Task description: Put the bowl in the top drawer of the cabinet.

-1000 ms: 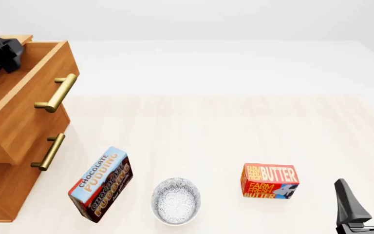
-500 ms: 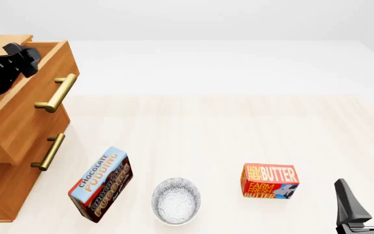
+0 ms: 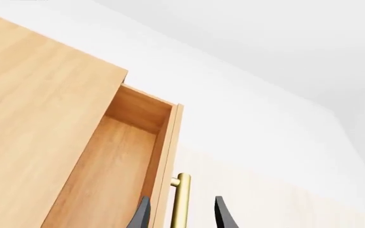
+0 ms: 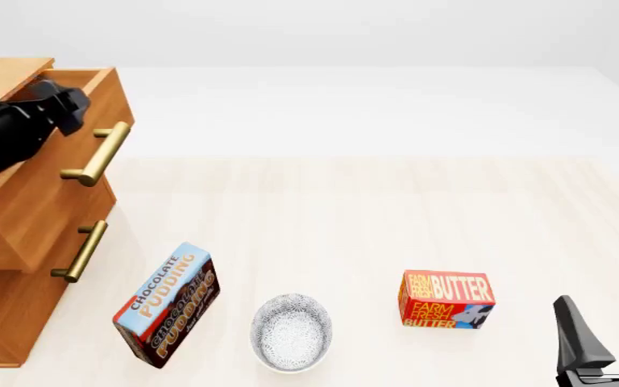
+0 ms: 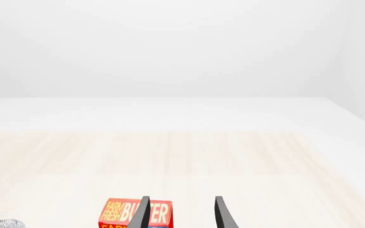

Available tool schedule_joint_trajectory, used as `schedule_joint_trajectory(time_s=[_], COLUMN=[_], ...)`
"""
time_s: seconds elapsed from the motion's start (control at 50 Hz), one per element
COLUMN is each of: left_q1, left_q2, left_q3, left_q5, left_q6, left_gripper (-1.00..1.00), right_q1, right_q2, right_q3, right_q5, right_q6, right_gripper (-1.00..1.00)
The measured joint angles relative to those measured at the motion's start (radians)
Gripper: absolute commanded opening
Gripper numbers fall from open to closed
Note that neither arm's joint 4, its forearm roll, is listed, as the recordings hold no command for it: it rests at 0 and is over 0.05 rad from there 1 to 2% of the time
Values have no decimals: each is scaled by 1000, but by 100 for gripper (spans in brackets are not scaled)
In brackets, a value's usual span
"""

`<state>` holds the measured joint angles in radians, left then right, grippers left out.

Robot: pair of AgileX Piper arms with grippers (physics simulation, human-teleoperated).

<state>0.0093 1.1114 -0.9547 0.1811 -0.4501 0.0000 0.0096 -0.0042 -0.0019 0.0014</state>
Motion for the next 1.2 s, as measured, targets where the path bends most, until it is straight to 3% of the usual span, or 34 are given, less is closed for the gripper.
schedule_joint_trajectory(time_s=[1.2], left_q1=[-148], left_q2=[34], left_q3=[10], left_q5=[8], left_q6=[7], left_gripper=[100], right_q1=[0], right_q2=[0], right_q3=[0], right_q5=[0], right_q6=[0], right_gripper=[100])
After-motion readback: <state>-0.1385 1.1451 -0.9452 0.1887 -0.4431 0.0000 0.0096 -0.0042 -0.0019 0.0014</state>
